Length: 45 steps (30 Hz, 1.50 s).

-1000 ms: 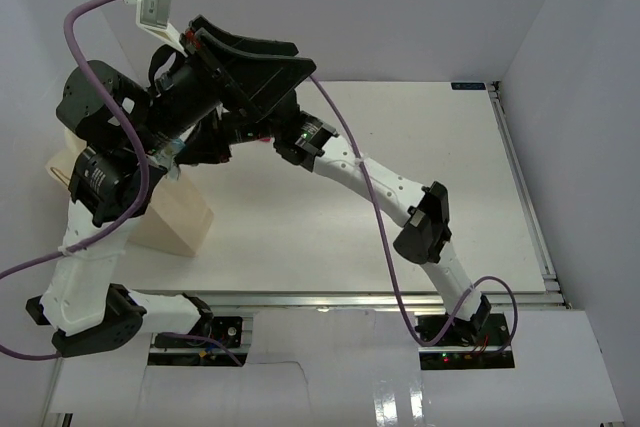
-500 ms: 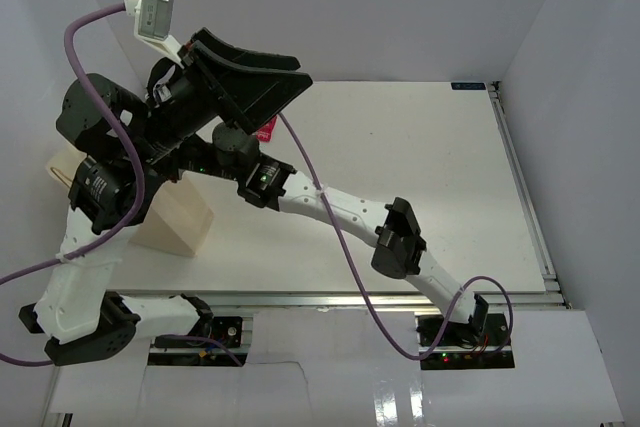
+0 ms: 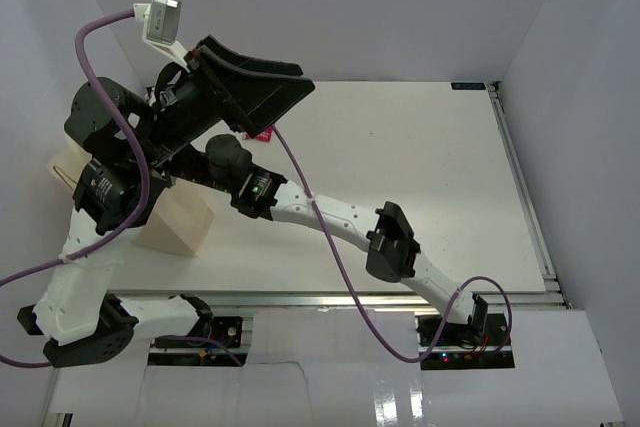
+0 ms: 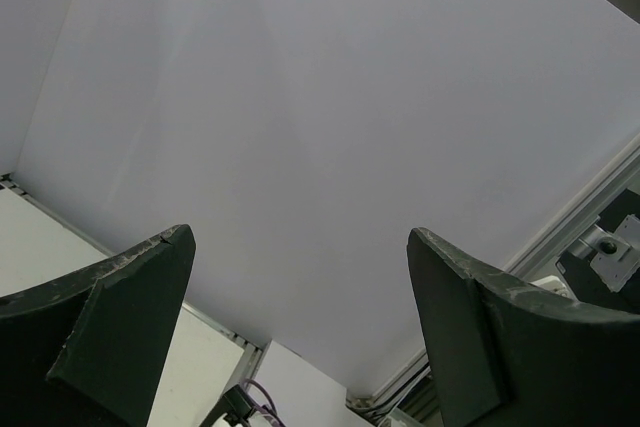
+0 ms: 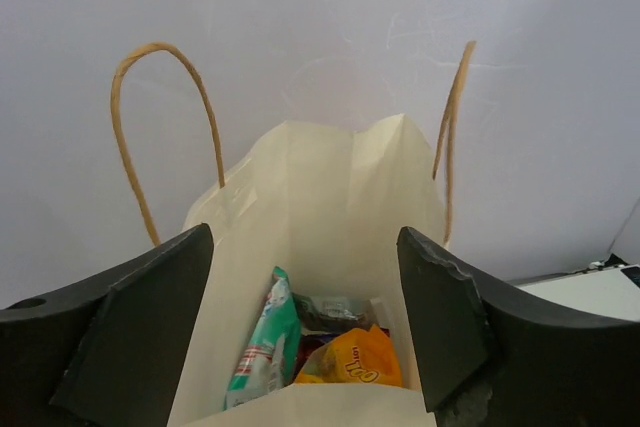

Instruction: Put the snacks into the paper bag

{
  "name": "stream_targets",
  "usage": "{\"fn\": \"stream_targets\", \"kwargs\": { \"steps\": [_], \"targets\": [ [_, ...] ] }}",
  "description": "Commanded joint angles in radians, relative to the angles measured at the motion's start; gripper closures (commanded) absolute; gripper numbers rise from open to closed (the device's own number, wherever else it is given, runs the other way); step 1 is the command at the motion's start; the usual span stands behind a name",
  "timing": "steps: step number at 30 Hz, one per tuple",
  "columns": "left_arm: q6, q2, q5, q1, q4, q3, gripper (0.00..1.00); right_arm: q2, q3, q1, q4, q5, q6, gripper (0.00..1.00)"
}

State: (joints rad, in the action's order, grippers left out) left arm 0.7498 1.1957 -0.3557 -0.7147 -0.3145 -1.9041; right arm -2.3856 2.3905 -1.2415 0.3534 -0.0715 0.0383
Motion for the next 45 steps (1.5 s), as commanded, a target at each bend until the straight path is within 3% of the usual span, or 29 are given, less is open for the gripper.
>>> {"fn": "stream_targets", "kwargs": {
  "steps": [1, 6, 10, 11, 17, 20, 23, 27, 31, 45],
  "targets": [
    [0.003, -0.007, 0.004, 0.004, 0.009, -0.010, 0.02, 0.061, 0.032, 0.042, 0.058, -0.026, -0.011, 0.19],
    [-0.035, 0.045, 0.034, 0.004, -0.035, -0.084, 0.02, 0.149, -0.016, 0.161, 0.029, -0.377, 0.057, 0.12],
    [-0.108, 0.108, 0.101, 0.006, -0.103, -0.139, 0.02, 0.271, -0.247, 0.275, 0.041, -0.579, 0.162, 0.11],
    [-0.130, 0.134, 0.139, 0.006, -0.118, -0.148, 0.02, 0.301, -0.375, 0.324, 0.038, -0.650, 0.181, 0.11],
    [-0.308, 0.328, 0.348, 0.018, -0.303, -0.263, 0.02, 0.541, -0.787, 0.566, -0.183, -0.829, 0.117, 0.11],
    [-0.354, 0.459, 0.386, 0.127, -0.432, -0.348, 0.02, 0.636, -0.964, 0.700, -0.350, -0.849, -0.027, 0.11],
    [-0.320, 0.501, 0.276, 0.321, -0.407, -0.279, 0.06, 0.707, -1.091, 0.853, -0.485, -0.898, -0.103, 0.10],
    [-0.328, 0.559, 0.241, 0.504, -0.351, -0.147, 0.06, 0.802, -1.188, 0.991, -0.648, -0.880, -0.253, 0.10],
    [-0.380, 0.715, 0.288, 0.526, -0.391, -0.128, 0.06, 0.870, -1.241, 1.053, -0.760, -0.827, -0.371, 0.09],
    [-0.455, 1.077, 0.546, 0.494, -0.406, -0.214, 0.06, 0.968, -1.324, 1.119, -0.763, -0.837, -0.354, 0.08]
  ]
}}
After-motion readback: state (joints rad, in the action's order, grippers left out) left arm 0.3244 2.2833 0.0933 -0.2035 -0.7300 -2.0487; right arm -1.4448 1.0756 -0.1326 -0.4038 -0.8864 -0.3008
